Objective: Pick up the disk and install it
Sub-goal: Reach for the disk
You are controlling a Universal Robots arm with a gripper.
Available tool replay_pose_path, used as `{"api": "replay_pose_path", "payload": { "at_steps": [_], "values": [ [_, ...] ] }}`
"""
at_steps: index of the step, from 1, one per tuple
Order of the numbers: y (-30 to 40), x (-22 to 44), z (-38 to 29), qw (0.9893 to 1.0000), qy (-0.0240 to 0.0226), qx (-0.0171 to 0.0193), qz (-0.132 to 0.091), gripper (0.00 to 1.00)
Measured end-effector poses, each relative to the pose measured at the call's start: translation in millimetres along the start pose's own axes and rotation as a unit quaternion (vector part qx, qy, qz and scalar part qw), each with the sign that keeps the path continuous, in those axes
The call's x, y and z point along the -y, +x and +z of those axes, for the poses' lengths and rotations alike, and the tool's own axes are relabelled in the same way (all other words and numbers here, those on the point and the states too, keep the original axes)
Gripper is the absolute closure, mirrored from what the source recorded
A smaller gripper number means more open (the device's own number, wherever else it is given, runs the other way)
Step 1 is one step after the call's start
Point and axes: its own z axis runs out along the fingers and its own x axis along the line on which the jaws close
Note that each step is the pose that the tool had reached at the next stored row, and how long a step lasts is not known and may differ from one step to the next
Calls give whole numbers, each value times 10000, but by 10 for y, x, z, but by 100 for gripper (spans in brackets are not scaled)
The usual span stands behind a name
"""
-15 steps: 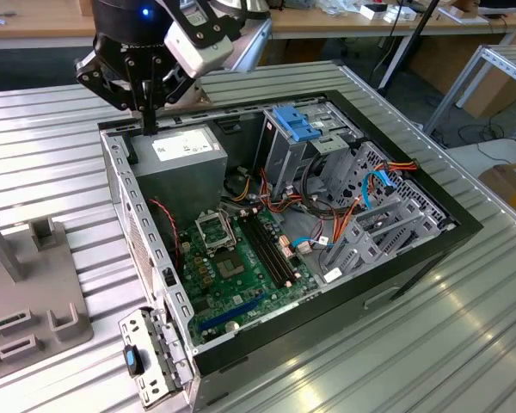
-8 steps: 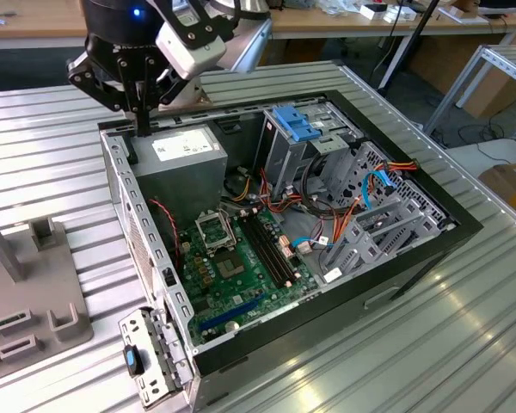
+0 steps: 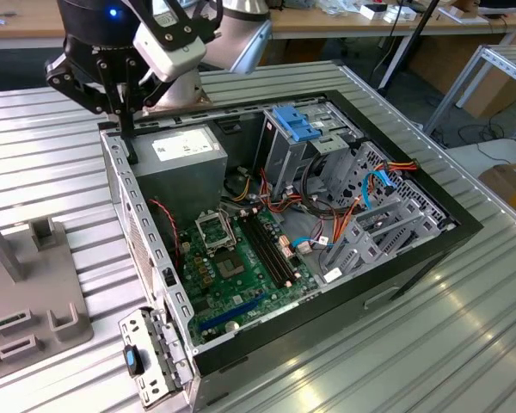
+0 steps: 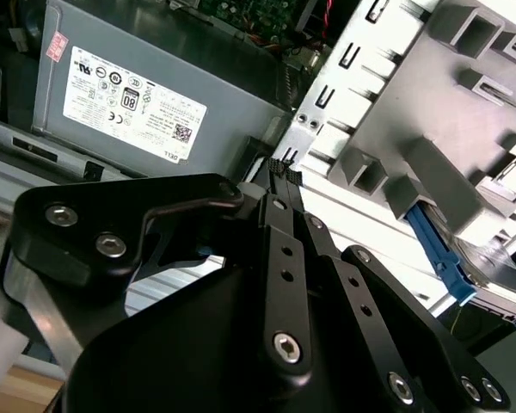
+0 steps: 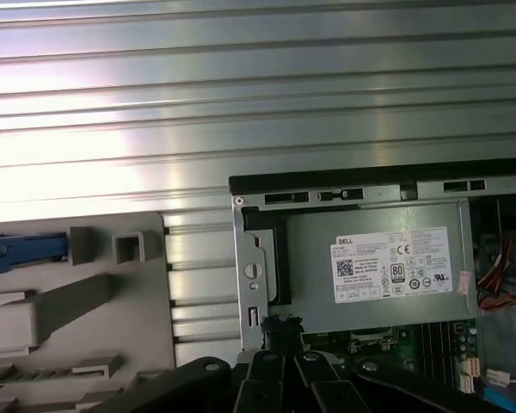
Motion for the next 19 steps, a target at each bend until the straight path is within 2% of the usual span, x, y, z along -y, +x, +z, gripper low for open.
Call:
{"api": "replay_pose_path", "payload": {
  "at_steps": [2, 4, 6, 10, 19],
  "values": [
    [70, 5, -2, 10000, 0, 0, 0, 89],
    [102, 8, -3, 10000, 0, 0, 0, 89],
    [181, 14, -4, 10000, -1, 0, 0, 89],
    [253, 19, -7, 10000, 0, 0, -1, 89],
    [474, 36, -12, 10000, 0, 0, 0, 89]
  ]
}}
